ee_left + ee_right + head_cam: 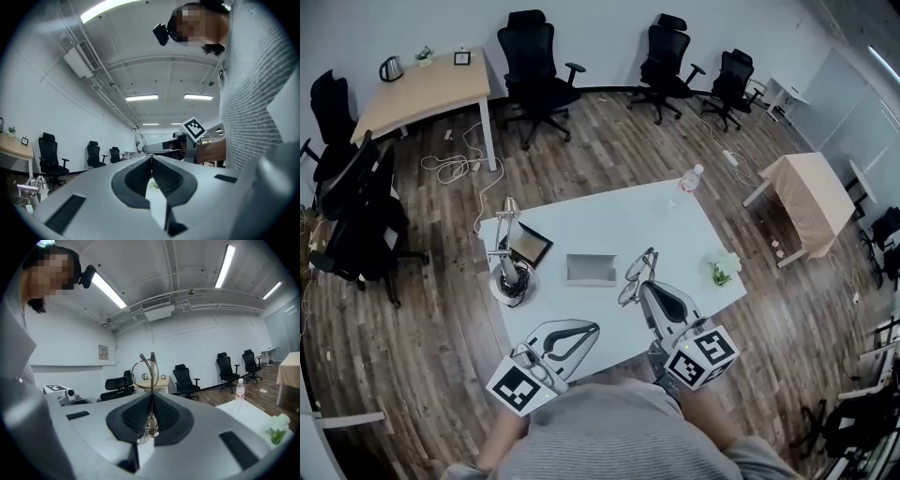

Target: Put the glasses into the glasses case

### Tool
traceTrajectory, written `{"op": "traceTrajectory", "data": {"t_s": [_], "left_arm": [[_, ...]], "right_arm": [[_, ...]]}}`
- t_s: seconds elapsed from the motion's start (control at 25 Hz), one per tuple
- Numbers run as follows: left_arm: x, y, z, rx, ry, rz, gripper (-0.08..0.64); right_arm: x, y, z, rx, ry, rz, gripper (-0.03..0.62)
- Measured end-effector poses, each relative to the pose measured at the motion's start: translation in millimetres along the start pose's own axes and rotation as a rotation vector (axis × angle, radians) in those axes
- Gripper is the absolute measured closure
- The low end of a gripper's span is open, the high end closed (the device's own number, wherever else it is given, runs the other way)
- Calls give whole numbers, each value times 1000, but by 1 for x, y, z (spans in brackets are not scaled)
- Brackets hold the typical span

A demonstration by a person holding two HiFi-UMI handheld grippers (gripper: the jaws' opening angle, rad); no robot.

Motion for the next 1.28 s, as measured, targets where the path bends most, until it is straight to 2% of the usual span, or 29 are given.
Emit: {"op": "traceTrajectory", "data": {"t_s": [0.4,0.88,1.08,1.28], "left_arm": [[14,10,-2,-41,-63,18,548],[35,38,-3,-50,-120,58,548],[38,56,-9,-26,-112,77,548],[46,67,-17,-21,-103,89,548]], "right_arm": [[-18,0,-36,54,-39,84,572],[-43,38,-83,267,-105,288,572],[-50,67,-110,374,-140,406,572],[-59,82,-130,432,-148,462,572]]}}
Point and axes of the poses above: the fingertips, and each gripper's own axes: z backward along the fingers, x to its left, y out of its underside, the point moved 7 cm from there along z, backward along the fingers, and after that the axes turned 4 degrees about x, right-handed, at the moved point
